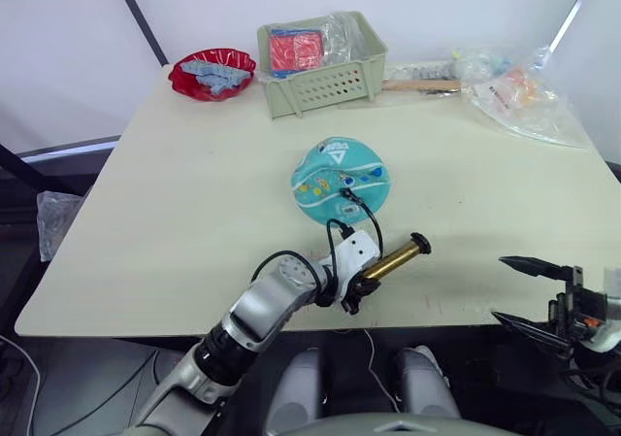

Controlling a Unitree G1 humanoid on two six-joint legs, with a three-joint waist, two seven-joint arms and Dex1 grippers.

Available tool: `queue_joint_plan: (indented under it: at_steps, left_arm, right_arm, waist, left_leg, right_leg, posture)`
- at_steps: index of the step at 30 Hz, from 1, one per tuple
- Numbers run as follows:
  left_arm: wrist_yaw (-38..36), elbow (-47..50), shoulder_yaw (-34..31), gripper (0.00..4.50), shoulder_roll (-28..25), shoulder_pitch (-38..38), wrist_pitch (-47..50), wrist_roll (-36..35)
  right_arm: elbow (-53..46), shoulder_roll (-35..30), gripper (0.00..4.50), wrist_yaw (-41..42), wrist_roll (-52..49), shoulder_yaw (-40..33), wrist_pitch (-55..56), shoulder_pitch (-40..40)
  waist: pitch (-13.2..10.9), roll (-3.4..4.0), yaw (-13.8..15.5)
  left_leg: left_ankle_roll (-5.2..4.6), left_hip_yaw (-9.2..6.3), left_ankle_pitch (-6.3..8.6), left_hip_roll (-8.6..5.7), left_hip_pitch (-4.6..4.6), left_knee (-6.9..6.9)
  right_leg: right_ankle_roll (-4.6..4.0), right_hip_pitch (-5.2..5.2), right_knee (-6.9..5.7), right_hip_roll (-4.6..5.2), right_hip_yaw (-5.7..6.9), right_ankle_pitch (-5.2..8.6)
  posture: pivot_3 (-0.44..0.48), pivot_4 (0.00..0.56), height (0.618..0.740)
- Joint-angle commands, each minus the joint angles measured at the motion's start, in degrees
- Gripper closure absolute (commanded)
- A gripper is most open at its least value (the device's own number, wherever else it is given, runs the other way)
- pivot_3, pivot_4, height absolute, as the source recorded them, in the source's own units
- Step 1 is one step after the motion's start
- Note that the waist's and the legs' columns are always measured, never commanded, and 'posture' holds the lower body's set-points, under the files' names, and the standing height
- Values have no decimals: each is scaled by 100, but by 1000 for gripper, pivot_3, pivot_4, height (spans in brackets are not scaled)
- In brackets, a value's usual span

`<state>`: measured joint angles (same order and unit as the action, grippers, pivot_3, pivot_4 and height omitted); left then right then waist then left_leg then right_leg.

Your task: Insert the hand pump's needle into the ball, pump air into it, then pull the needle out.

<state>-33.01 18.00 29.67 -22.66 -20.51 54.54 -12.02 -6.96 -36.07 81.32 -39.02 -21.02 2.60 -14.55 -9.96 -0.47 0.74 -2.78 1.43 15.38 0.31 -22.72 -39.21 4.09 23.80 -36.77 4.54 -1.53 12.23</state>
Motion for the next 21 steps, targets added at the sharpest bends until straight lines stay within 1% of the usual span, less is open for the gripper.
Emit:
queue_joint_plan:
  at_steps: [1,2,9,12,15,18,21]
  left_arm:
    - [-321,146,-124,3496,-102,52,-609,-71]
    - [-417,158,-153,3496,-133,105,-816,-89]
    - [-810,230,-415,3496,-291,444,-1484,-236]
    - [-955,190,-569,3496,-296,599,-1933,-290]
    - [-994,94,-664,3496,-284,722,-2264,-226]
    - [-999,-9,-841,3496,-147,897,-2824,-240]
    - [-1055,-130,-886,3496,-78,1034,-3299,-168]
  right_arm:
    - [-268,105,0,-273,-189,2,-140,74]
    - [-326,159,0,-426,-236,8,-228,97]
    - [-948,527,0,-1471,-530,118,-946,63]
    - [-1285,719,0,-2107,-661,242,-1352,61]
    - [-1529,940,0,-2771,-805,375,-1750,155]
    - [-1762,1188,0,-3673,-964,540,-2274,338]
    - [-1935,1377,0,-4242,-1135,621,-2602,490]
  waist:
    - [0,-1,6]
    - [0,-1,5]
    - [0,0,3]
    - [0,0,3]
    - [0,0,3]
    - [0,0,-3]
    - [0,0,-3]
  left_leg:
    - [0,-1,0,0,0,0]
    - [0,-3,0,0,-2,0]
    - [0,-8,0,7,-3,1]
    - [0,-9,0,6,-6,1]
    - [0,-17,0,6,-13,0]
    - [1,-19,0,12,-17,1]
    - [1,-17,0,13,-18,1]
  right_leg:
    - [0,0,0,0,0,0]
    - [0,0,0,0,3,0]
    - [-3,1,0,0,6,1]
    - [-3,1,0,-2,1,1]
    - [-8,0,0,-28,-20,4]
    - [-15,0,0,-58,-48,9]
    - [-16,1,0,-59,-52,9]
  posture:
    - [0,150,738]
    - [0,150,738]
    - [0,150,738]
    - [0,150,738]
    - [0,150,738]
    - [0,150,738]
    - [0,150,738]
